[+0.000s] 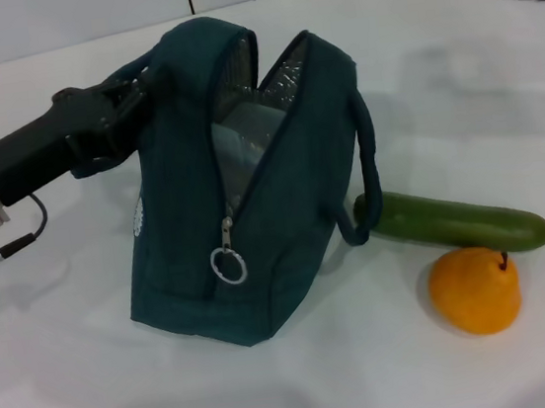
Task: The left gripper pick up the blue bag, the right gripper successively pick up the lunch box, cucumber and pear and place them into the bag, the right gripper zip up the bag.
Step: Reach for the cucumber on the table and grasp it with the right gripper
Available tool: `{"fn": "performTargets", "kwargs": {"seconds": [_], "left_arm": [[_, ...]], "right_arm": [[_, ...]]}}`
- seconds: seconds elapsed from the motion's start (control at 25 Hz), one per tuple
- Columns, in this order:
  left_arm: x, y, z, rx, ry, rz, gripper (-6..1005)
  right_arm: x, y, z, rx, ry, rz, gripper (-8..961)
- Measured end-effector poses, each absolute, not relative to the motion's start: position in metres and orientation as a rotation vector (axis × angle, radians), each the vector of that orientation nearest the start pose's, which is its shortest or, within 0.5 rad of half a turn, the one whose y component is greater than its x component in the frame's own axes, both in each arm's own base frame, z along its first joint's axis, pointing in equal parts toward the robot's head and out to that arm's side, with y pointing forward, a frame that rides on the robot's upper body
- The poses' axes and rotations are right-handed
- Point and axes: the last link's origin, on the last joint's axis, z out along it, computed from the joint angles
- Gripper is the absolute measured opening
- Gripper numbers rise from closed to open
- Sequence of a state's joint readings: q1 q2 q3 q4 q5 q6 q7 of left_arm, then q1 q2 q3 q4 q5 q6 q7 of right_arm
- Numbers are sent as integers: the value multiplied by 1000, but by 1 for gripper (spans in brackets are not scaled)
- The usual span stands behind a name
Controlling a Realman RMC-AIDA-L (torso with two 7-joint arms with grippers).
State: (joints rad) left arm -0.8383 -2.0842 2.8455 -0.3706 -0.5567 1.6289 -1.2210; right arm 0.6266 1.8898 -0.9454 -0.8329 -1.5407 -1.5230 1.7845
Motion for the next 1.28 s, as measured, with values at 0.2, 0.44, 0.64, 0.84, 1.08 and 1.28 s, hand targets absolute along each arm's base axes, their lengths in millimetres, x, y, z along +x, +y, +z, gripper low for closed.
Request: {"fn": "performTargets", "kwargs": {"seconds": [0.2,0.44,0.64,0.84,1.08,1.28], "left_arm": [[-222,370,-13,-2494,-699,-1083,53],[-226,377,-13,-2464,-701,-1034,53],[-227,378,-16,-2465,-714,-1008,53],[-229,381,-17,-2459,-719,-984,53],[-227,382,-17,-2463,-702,-979,53],[-227,383,-16,-2461,-696,-973,53]], "right_arm": [[194,392,120,-2615,660,849,657],[210,394,123,-2638,814,489,541],[211,386,109,-2689,833,257,568],[209,381,96,-2689,817,82,659],[198,378,82,-2747,809,-138,768],[189,376,60,-2779,754,-291,822]]}}
